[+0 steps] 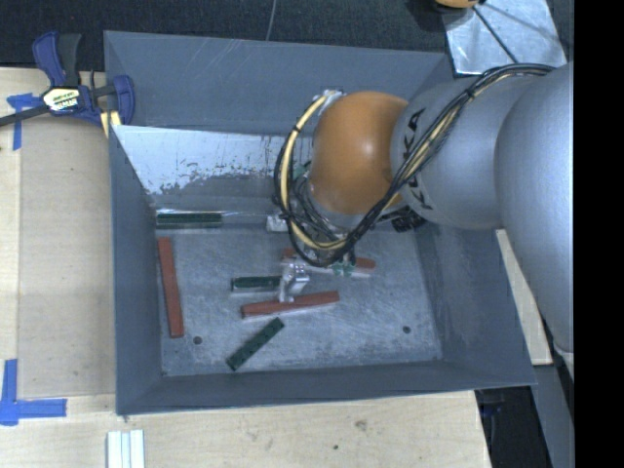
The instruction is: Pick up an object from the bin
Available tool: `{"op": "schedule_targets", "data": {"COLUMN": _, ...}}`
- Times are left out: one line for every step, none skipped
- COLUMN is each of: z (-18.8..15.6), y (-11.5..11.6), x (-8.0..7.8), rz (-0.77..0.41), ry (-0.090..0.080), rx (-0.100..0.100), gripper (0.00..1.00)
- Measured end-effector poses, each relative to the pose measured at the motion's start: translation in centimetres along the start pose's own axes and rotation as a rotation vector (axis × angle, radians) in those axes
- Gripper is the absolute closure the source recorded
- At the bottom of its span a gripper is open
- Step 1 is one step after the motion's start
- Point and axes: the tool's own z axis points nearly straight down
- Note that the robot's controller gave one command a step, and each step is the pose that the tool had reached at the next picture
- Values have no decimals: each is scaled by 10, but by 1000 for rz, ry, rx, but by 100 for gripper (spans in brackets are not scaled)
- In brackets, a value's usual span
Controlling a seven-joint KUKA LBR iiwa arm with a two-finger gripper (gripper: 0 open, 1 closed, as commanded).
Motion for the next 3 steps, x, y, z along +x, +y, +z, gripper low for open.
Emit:
{"op": "schedule_targets", "data": {"z": 24, "y": 10, "x": 3, "rz": -291, "ry": -16, "rx": 1, "gripper": 100}}
{"op": "schedule_targets", "data": {"z": 24, "y": 10, "x": 3, "rz": -290, "ry": -16, "rx": 1, "gripper": 100}}
{"op": "schedule_targets", "data": {"z": -110, "y": 13, "x": 2, "rz": -243, "ry": 5, "rx": 1, "gripper": 100}}
